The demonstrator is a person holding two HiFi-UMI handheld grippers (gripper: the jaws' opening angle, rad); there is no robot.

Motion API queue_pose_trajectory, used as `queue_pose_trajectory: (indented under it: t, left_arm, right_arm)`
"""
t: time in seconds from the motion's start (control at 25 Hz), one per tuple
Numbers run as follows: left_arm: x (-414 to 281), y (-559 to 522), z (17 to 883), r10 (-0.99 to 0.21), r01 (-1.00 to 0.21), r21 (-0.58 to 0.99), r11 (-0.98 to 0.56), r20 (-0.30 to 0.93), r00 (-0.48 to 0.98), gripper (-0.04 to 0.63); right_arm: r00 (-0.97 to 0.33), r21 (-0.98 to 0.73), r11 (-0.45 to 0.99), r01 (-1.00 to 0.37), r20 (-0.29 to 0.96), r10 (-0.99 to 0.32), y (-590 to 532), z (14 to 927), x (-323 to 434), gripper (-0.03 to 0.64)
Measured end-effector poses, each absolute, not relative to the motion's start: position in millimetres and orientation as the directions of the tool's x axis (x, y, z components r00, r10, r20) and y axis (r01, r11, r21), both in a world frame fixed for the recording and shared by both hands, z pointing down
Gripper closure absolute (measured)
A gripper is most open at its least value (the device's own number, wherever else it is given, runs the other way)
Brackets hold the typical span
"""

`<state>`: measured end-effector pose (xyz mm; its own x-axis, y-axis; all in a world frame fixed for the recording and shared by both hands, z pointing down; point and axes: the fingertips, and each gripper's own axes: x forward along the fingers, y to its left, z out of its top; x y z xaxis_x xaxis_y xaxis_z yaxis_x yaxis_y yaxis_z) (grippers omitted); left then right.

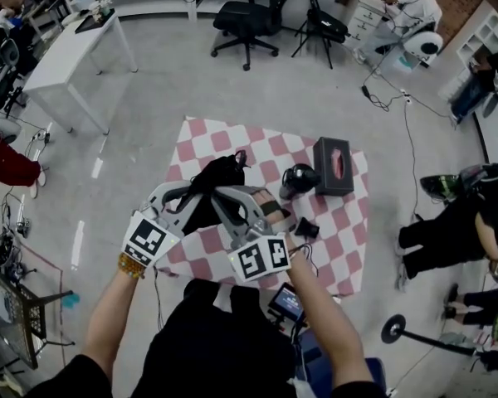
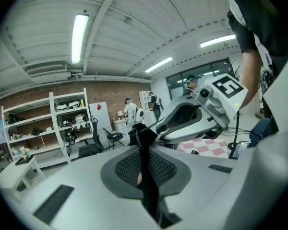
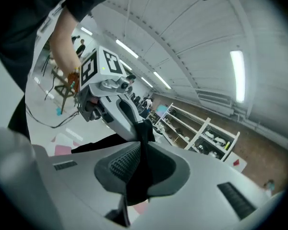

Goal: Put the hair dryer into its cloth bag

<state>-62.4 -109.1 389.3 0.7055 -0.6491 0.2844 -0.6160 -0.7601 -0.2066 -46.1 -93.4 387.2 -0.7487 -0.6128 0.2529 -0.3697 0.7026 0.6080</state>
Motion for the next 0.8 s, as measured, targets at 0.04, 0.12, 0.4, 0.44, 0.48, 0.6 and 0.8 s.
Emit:
queue_pose_trajectory:
  t: [0.04,0.12,0.4,0.44,0.48,0.6,0.8]
  left_arm:
    - [-65,-109,386,-0.645,-0.615,-0.196,-0.764,0.26,0.719,0.568]
    - [-70,-105,375,-0.622,-0.599,-0.168,-0.783,0.203,0.756,0.568]
    - [-103,-78,338,-0.454,-0.45,-0.074,-0.89,0.057,0.889,0.568]
    - [-106,-73,333,-0.427,-0.424,-0.071,-0.903,0.041,0.903,0.568]
    - [-109,-69,329,-0.402,-0.4,-0.07,-0.914,0.025,0.915,0.568]
    - [-116,-59,319,-0.353,-0.353,-0.079,-0.932,-0.017,0.936,0.568]
    - [-114,-50,314,-0.316,-0.316,-0.095,-0.944,-0.02,0.949,0.568]
  right_arm:
    - [-0.764,0.53,0.742,-0.411,0.243,-0.598,-96,393,-34,0.568]
    - [-0.787,0.319,0.816,-0.481,0.253,-0.563,-106,413,-6,0.455]
    - [-0.928,-0.29,0.886,-0.362,0.201,-0.313,-129,463,5,0.383]
    - [-0.94,-0.348,0.875,-0.336,0.176,-0.291,-133,468,-1,0.383]
    - [-0.948,-0.4,0.86,-0.318,0.15,-0.281,-138,473,-5,0.383]
    - [-0.963,-0.546,0.802,-0.243,0.036,-0.267,-150,475,-12,0.383]
    - [-0.964,-0.679,0.734,-0.01,-0.189,-0.187,-147,444,-22,0.383]
